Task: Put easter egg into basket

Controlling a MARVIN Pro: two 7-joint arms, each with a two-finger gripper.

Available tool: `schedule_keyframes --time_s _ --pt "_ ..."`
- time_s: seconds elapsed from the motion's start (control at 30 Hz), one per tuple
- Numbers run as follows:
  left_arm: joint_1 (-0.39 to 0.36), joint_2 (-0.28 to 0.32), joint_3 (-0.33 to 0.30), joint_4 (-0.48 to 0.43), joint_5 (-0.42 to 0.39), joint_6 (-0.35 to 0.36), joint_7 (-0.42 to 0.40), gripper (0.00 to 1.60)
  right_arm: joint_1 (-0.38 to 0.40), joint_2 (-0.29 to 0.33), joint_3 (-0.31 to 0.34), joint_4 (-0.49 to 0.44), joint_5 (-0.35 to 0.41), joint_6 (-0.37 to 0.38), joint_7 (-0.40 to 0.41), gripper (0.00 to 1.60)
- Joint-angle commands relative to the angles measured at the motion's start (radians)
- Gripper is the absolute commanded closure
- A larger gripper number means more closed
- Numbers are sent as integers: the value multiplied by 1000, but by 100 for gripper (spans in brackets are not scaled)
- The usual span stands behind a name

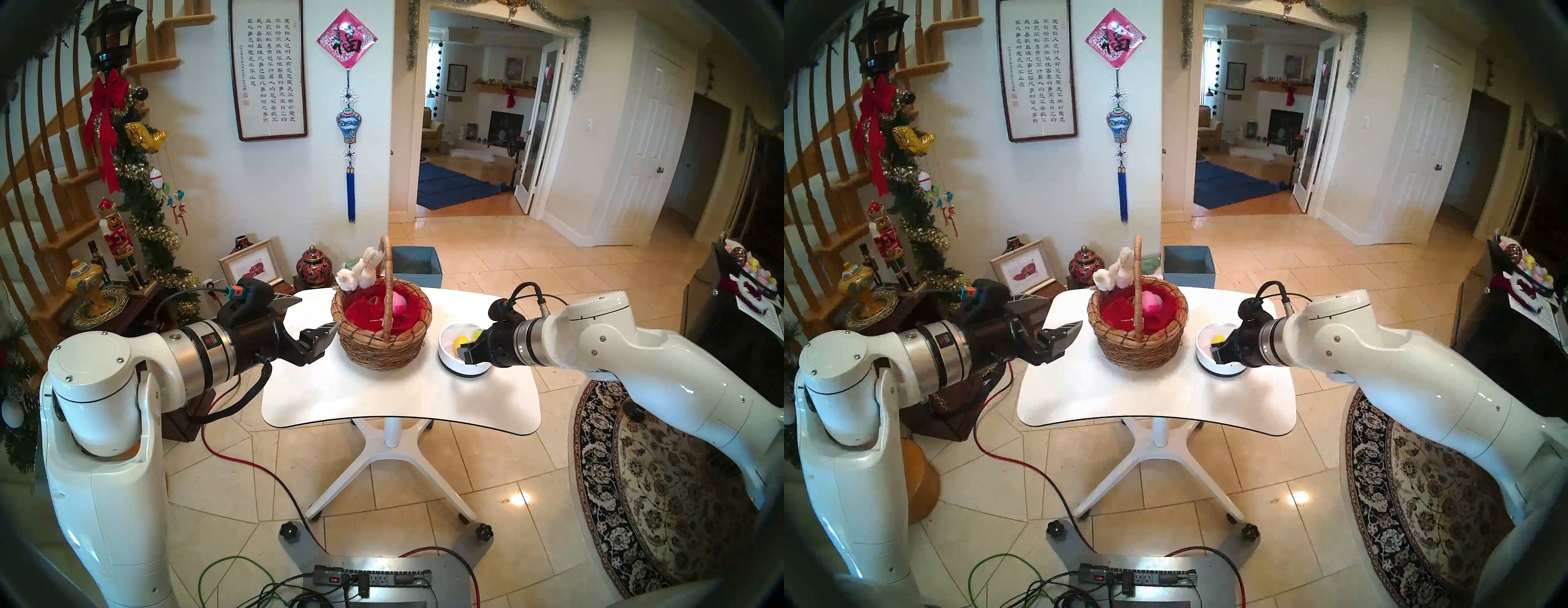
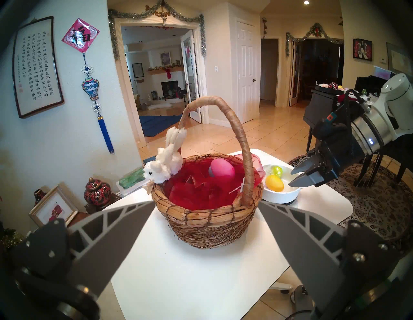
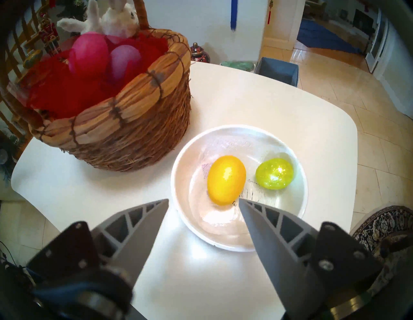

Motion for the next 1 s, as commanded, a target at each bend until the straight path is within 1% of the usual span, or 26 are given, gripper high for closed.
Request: schedule_keyframes --time_s 0.0,0.13,0.3,0.47,0.67,0.97 --pt "-4 1 2 -5 1 -1 1 0 48 -50 -8 33 -31 22 17 41" --pt "-4 1 2 -5 1 -1 1 0 68 -85 -19 58 -48 35 22 41" --pt "-4 1 2 -5 1 -1 1 0 86 -105 -27 77 -67 51 22 43" --pt "-4 1 2 -5 1 -1 1 0 93 -115 -32 82 -79 61 16 42" --pt "-4 1 2 -5 1 -1 1 0 96 -127 -36 85 -92 76 -10 41" --pt "-4 1 2 -5 1 -1 1 0 93 -135 -33 89 -91 90 -31 40"
